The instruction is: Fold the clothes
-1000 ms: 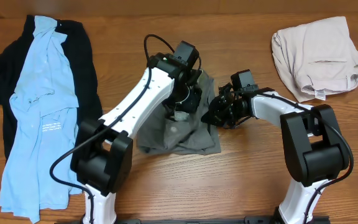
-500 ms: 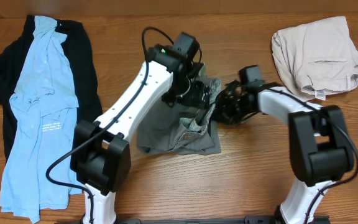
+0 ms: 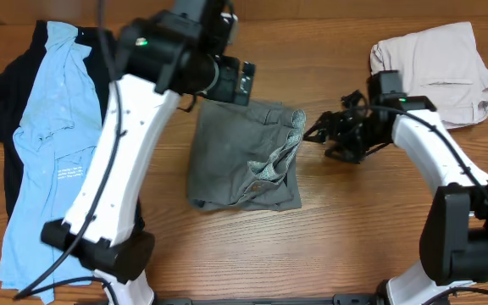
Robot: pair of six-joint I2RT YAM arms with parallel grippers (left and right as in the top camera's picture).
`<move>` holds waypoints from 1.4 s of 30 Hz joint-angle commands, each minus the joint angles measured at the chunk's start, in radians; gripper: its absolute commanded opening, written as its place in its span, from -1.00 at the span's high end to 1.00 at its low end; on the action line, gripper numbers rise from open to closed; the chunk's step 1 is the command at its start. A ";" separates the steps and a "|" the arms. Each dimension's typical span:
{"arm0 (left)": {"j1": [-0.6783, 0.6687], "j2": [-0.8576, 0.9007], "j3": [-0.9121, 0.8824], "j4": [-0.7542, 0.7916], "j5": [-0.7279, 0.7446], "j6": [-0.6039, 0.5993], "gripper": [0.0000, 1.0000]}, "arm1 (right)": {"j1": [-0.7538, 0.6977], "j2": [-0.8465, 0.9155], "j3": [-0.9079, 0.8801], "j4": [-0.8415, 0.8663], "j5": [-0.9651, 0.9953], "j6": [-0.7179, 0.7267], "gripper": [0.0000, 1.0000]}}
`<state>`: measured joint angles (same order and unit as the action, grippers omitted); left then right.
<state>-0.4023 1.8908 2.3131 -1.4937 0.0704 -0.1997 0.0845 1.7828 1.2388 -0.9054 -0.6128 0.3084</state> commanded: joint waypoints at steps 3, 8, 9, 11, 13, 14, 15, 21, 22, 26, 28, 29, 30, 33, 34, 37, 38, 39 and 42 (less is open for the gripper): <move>0.039 -0.024 0.022 -0.027 -0.055 0.021 -1.00 | 0.183 0.009 0.017 0.036 0.196 0.001 -1.00; 0.051 -0.024 0.022 -0.058 -0.064 0.021 -1.00 | 0.278 0.051 0.017 0.092 0.272 0.050 -1.00; 0.051 -0.024 0.022 -0.063 -0.077 0.021 -1.00 | 0.295 0.064 0.017 0.103 0.306 0.066 -1.00; 0.051 -0.024 0.022 -0.068 -0.090 0.021 -1.00 | 0.323 0.090 0.017 0.115 0.392 0.093 -1.00; 0.051 -0.024 0.022 -0.071 -0.090 0.021 -1.00 | 0.340 0.113 0.017 0.122 0.454 0.093 -1.00; 0.051 -0.024 0.022 -0.073 -0.092 0.023 -1.00 | 0.345 0.127 0.017 0.127 0.473 0.093 -1.00; 0.051 -0.024 0.022 -0.074 -0.094 0.024 -1.00 | 0.347 0.143 0.017 0.134 0.484 0.092 -1.00; 0.051 -0.024 0.022 -0.080 -0.097 0.029 -1.00 | 0.347 0.190 0.017 0.176 0.507 0.085 -1.00; 0.051 -0.024 0.022 -0.081 -0.097 0.031 -1.00 | 0.347 0.194 0.017 0.180 0.519 0.085 -1.00; 0.051 -0.024 0.022 -0.081 -0.097 0.036 -1.00 | 0.350 0.224 0.017 0.203 0.515 0.085 -0.99; 0.051 -0.023 0.022 -0.082 -0.097 0.036 -1.00 | 0.364 0.251 0.017 0.208 0.475 0.090 -0.93; 0.051 -0.023 0.022 -0.082 -0.097 0.036 -1.00 | 0.373 0.265 0.017 0.210 0.453 0.105 -0.91; 0.051 -0.023 0.022 -0.082 -0.097 0.036 -1.00 | 0.386 0.281 0.017 0.213 0.427 0.133 -0.84; 0.051 -0.023 0.022 -0.081 -0.097 0.035 -1.00 | 0.410 0.297 0.017 0.228 0.340 0.166 -0.13; 0.051 -0.022 0.022 -0.081 -0.097 0.036 -1.00 | 0.419 0.297 0.017 0.228 0.329 0.203 0.35; 0.051 -0.021 0.022 -0.081 -0.097 0.035 -1.00 | 0.434 0.297 0.017 0.233 0.314 0.271 0.92; 0.051 -0.021 0.022 -0.081 -0.097 0.035 -1.00 | 0.438 0.297 0.017 0.236 0.307 0.279 0.92; 0.051 -0.021 0.022 -0.081 -0.097 0.035 -1.00 | 0.441 0.297 0.017 0.241 0.295 0.280 0.92; 0.051 -0.021 0.022 -0.080 -0.097 0.035 -1.00 | 0.438 0.296 0.019 0.267 0.227 0.291 0.92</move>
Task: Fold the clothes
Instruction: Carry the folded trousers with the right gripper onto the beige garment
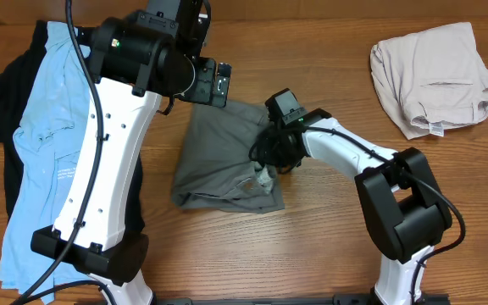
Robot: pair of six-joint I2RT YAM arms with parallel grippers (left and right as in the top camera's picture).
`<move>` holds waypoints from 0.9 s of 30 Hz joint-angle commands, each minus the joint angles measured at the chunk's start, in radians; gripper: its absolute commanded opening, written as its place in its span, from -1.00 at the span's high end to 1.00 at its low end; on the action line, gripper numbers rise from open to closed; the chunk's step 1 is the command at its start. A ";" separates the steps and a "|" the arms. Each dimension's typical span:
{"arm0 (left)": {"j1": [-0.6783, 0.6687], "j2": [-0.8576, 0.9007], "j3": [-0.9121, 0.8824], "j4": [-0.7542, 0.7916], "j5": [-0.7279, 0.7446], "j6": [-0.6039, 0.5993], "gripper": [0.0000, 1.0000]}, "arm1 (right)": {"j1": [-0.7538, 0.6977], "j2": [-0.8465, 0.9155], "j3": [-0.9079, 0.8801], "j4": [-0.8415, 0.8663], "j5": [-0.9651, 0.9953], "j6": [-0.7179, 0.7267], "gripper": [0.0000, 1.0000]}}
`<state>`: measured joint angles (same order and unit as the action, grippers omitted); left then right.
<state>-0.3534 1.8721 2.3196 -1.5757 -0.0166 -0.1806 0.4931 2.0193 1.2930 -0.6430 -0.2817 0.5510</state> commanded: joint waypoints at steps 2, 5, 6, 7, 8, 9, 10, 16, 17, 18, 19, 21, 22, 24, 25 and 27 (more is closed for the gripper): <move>0.003 -0.002 0.015 0.002 -0.010 0.016 -1.00 | 0.006 0.045 -0.029 0.021 -0.177 0.048 0.92; 0.003 -0.002 0.015 0.002 -0.010 0.016 -1.00 | -0.038 -0.002 -0.006 0.014 -0.241 0.048 0.92; 0.003 -0.002 0.015 0.002 -0.010 0.016 -1.00 | -0.051 -0.020 0.001 0.012 -0.256 0.048 0.92; 0.003 -0.002 0.015 0.002 -0.010 0.016 -1.00 | -0.069 -0.048 0.011 0.010 -0.278 0.048 0.92; 0.003 -0.002 0.015 0.003 -0.010 0.016 -1.00 | -0.083 -0.069 0.018 0.010 -0.294 0.048 0.92; 0.003 -0.002 0.015 0.005 -0.010 0.016 -1.00 | -0.100 -0.099 0.026 0.011 -0.308 0.049 0.92; 0.003 -0.002 0.015 0.008 -0.010 0.016 -1.00 | -0.122 -0.135 0.037 0.011 -0.317 0.053 0.92; 0.003 -0.002 0.015 0.023 -0.010 0.016 -1.00 | -0.236 -0.288 0.073 0.017 -0.349 0.091 0.92; 0.003 -0.002 0.015 0.024 -0.010 0.016 -1.00 | -0.250 -0.301 0.076 0.019 -0.349 0.095 0.92; 0.003 -0.002 0.015 0.025 -0.010 0.016 -1.00 | -0.267 -0.315 0.077 0.024 -0.349 0.098 0.92; 0.003 -0.002 0.015 0.025 -0.010 0.016 -1.00 | -0.288 -0.331 0.077 0.036 -0.349 0.105 0.92; 0.003 -0.002 0.015 0.025 -0.010 0.016 -1.00 | -0.318 -0.347 0.077 0.056 -0.350 0.107 0.92; 0.003 -0.002 0.015 0.025 -0.010 0.016 -1.00 | -0.333 -0.352 0.077 0.069 -0.350 0.109 0.92; 0.003 -0.002 0.015 0.025 -0.010 0.016 -1.00 | -0.367 -0.357 0.077 0.109 -0.362 0.109 0.92; 0.003 -0.002 0.015 0.024 -0.010 0.016 -1.00 | -0.390 -0.357 0.077 0.141 -0.373 0.117 0.92; 0.003 -0.002 0.015 0.024 -0.010 0.016 -1.00 | -0.463 -0.357 0.077 0.234 -0.377 0.171 0.92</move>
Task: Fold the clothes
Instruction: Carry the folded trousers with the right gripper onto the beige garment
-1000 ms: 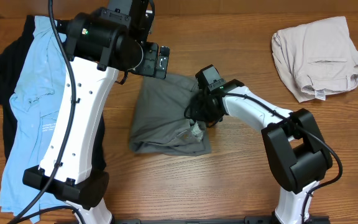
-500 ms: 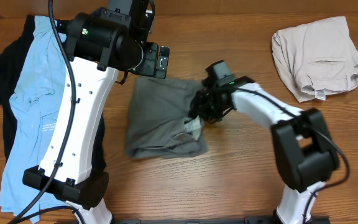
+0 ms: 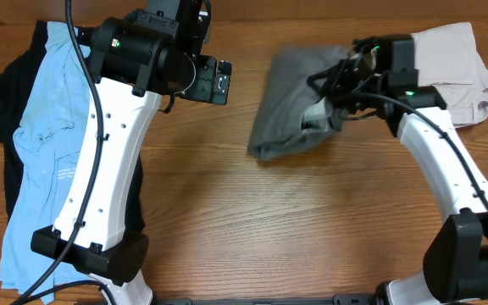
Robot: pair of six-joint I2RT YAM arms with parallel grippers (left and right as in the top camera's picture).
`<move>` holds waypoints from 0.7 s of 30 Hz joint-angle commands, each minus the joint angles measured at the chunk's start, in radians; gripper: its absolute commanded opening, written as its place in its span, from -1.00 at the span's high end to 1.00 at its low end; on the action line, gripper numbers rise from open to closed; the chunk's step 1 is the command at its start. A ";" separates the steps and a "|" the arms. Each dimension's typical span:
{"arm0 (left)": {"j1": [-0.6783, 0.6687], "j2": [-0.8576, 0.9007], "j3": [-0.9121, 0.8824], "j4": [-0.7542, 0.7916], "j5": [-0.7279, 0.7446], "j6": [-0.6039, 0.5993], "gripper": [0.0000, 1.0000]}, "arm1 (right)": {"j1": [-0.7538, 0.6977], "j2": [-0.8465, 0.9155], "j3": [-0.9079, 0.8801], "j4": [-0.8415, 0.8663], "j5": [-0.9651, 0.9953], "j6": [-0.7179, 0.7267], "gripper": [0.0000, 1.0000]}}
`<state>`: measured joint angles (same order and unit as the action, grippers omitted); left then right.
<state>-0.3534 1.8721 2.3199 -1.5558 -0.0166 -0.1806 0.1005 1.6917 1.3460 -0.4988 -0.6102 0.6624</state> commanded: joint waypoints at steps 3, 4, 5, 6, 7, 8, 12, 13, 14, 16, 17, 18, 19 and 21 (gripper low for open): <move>0.003 -0.002 0.015 0.005 -0.010 0.016 -1.00 | -0.166 -0.029 0.024 0.249 -0.081 0.117 0.92; 0.003 -0.002 0.015 0.005 -0.010 0.016 -1.00 | -0.185 -0.029 0.025 0.283 -0.082 0.134 0.92; 0.003 -0.002 0.015 0.005 -0.010 0.016 -1.00 | -0.209 -0.029 0.024 0.328 -0.080 0.160 0.92; 0.003 -0.002 0.014 0.005 -0.010 0.016 -1.00 | -0.236 -0.029 0.024 0.376 -0.079 0.196 0.92; 0.003 -0.002 0.014 0.004 -0.010 0.016 -1.00 | -0.264 -0.029 0.024 0.425 -0.061 0.240 0.92; 0.002 -0.002 0.014 0.003 -0.010 0.016 -1.00 | -0.303 -0.029 0.024 0.485 -0.022 0.297 0.92; 0.003 -0.001 0.014 -0.001 -0.010 0.016 -1.00 | -0.389 -0.029 0.024 0.556 0.074 0.365 0.92; 0.003 -0.001 0.014 -0.001 -0.010 0.016 -1.00 | -0.409 -0.029 0.024 0.555 0.111 0.377 0.92; 0.002 0.000 0.014 -0.001 -0.010 0.016 -1.00 | -0.420 -0.029 0.024 0.555 0.131 0.383 0.92; 0.002 0.000 0.014 -0.001 -0.010 0.016 -1.00 | -0.442 -0.029 0.024 0.555 0.171 0.389 0.92; 0.003 0.000 0.014 -0.001 -0.010 0.016 -1.00 | -0.450 -0.029 0.024 0.555 0.187 0.390 0.92; 0.002 0.000 0.014 -0.001 -0.010 0.016 -1.00 | -0.458 -0.029 0.024 0.555 0.208 0.390 0.92; 0.002 0.000 0.014 -0.001 -0.010 0.016 -1.00 | -0.466 -0.029 0.024 0.555 0.232 0.389 0.92; 0.002 0.000 0.014 -0.004 -0.010 0.016 -1.00 | -0.491 -0.026 0.024 0.555 0.272 0.385 0.92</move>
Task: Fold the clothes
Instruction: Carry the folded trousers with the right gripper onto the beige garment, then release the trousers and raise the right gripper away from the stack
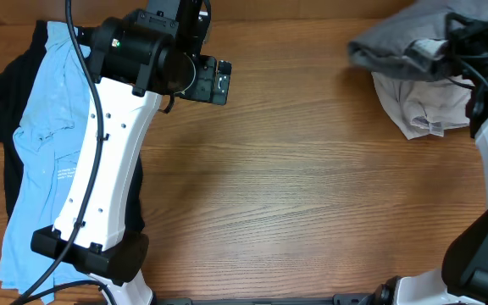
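A folded grey garment (396,44) hangs at the far right, lifted over the folded beige garment (422,108), which it partly covers. My right gripper (457,41) is shut on the grey garment's right side. My left gripper (217,81) hovers over bare table at the upper left of centre and holds nothing; its jaws are too dark to read. A crumpled light blue shirt (45,144) lies along the left edge on top of a black garment.
The left arm's white links (108,161) rise from the base at the front left and lean over the blue shirt's right side. The wooden table (295,186) spreads between the two piles. The right arm runs along the right edge.
My right gripper has moved further right and up with the grey garment, from beside the beige pile to over it. The left arm has stayed still.
The grey garment first lay folded at the table's centre, with my right gripper open just to its right. Then the right gripper was down on its right edge. After that it held the garment lifted toward the beige pile, and now holds it over that pile.
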Robot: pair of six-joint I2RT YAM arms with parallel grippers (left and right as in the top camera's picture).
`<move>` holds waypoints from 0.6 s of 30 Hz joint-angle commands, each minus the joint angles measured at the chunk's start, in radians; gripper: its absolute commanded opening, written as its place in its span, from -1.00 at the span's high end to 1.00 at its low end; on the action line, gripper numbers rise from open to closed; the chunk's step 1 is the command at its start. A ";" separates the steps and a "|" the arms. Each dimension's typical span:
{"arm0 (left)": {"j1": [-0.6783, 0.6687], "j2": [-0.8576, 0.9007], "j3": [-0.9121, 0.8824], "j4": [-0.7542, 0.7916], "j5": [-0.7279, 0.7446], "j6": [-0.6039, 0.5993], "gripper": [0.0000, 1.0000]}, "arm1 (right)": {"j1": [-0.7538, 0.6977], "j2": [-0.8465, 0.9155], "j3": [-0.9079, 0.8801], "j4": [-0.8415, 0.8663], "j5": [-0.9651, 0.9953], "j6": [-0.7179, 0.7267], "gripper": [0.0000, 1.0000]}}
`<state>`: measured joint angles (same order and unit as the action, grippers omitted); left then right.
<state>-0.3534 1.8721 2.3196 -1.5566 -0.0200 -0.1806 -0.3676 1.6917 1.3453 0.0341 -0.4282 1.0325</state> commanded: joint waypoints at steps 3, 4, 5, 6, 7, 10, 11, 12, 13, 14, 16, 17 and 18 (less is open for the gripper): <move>0.002 0.000 0.015 -0.005 -0.006 0.016 -1.00 | -0.051 -0.002 0.025 0.044 0.088 0.015 0.92; 0.002 0.000 0.015 -0.005 -0.006 0.016 -1.00 | -0.057 0.013 0.025 0.055 0.083 0.016 0.92; 0.002 0.000 0.015 -0.005 -0.006 0.015 -1.00 | -0.063 0.030 0.025 0.066 0.076 0.016 0.92; 0.002 0.000 0.015 -0.005 -0.006 0.015 -1.00 | -0.072 0.064 0.025 0.090 0.063 0.016 0.92; 0.002 0.000 0.015 -0.005 -0.006 0.015 -1.00 | -0.074 0.080 0.025 0.103 0.060 0.017 0.92; 0.002 0.000 0.015 -0.003 -0.006 0.015 -1.00 | -0.086 0.119 0.025 0.116 0.062 0.039 0.92; 0.002 0.000 0.015 -0.003 -0.006 0.015 -1.00 | -0.090 0.124 0.024 0.114 0.062 0.038 0.92; 0.002 0.000 0.015 -0.003 -0.006 0.015 -1.00 | -0.094 0.129 0.023 0.109 0.061 0.037 0.92; 0.002 0.000 0.015 -0.002 -0.006 0.015 -1.00 | -0.096 0.131 0.022 0.100 0.062 0.036 0.92; 0.002 0.000 0.015 -0.002 -0.006 0.015 -1.00 | -0.099 0.132 0.022 0.082 0.064 0.034 0.92; 0.002 0.002 0.015 0.005 -0.006 0.015 -1.00 | -0.100 0.134 0.016 -0.005 0.109 0.011 0.92; 0.002 0.004 0.015 0.008 -0.006 0.011 -1.00 | -0.101 0.134 0.016 -0.038 0.126 0.011 0.79; 0.002 0.005 0.015 0.010 -0.006 0.007 -1.00 | -0.101 0.134 0.016 -0.089 0.152 0.011 0.49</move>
<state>-0.3534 1.8721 2.3196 -1.5555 -0.0196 -0.1806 -0.4652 1.8450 1.3464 0.0135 -0.3374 1.0584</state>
